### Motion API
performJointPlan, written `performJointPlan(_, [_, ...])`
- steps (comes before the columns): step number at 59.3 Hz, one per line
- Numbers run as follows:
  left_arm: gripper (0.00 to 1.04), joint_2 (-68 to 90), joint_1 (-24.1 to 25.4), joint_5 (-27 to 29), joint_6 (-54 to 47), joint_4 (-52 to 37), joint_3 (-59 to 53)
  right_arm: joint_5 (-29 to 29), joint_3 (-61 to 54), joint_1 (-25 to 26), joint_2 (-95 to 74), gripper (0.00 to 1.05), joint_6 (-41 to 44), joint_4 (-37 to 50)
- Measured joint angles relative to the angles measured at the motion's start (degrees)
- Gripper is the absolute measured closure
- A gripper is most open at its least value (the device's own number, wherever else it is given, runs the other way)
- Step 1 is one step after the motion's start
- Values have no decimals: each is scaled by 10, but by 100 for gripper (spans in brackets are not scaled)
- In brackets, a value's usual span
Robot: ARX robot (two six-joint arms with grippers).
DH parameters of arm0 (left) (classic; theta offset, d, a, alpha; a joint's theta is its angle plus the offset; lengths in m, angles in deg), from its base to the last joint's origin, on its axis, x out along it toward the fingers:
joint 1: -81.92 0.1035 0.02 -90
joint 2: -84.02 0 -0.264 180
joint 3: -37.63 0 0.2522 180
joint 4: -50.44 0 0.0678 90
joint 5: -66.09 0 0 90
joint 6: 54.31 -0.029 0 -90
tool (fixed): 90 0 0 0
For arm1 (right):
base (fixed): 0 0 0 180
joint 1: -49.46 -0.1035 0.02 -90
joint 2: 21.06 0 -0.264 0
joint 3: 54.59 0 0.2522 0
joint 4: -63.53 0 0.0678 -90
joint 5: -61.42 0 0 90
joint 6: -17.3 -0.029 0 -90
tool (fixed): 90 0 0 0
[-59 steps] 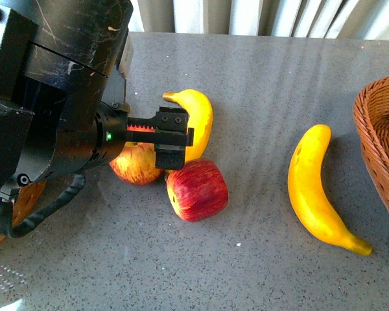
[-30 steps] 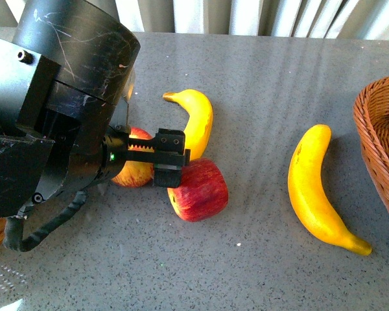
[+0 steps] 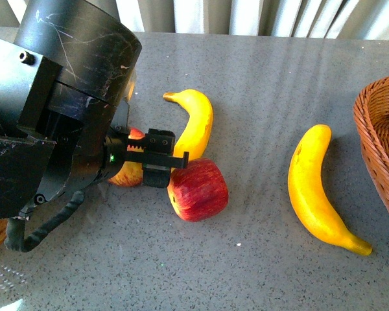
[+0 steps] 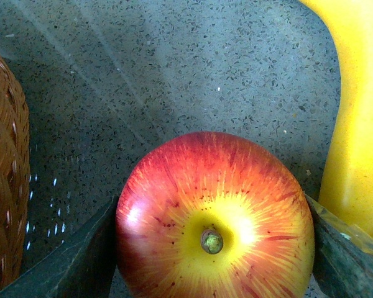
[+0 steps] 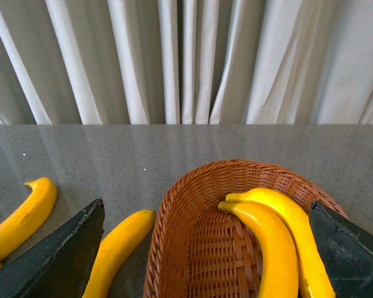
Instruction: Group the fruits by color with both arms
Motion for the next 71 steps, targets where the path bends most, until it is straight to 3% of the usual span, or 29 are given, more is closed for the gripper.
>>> performJointPlan(18, [33, -108, -4, 71, -54, -44, -18, 0, 0, 0, 0, 9, 0, 0])
performJointPlan(31, [33, -152, 73, 115, -75, -57, -49, 0, 0, 0, 0, 9, 0, 0])
performJointPlan(44, [33, -129, 158, 108, -84, -79, -89, 0, 0, 0, 0, 9, 0, 0])
performJointPlan(51, [33, -115, 176, 99, -91, -92, -101, 0, 0, 0, 0, 9, 0, 0])
performJointPlan(59, [8, -111, 181, 95, -98, -103, -111, 0, 0, 0, 0, 9, 0, 0])
performJointPlan(71, [9, -156, 147, 69, -105, -104, -122, 0, 0, 0, 0, 9, 0, 0])
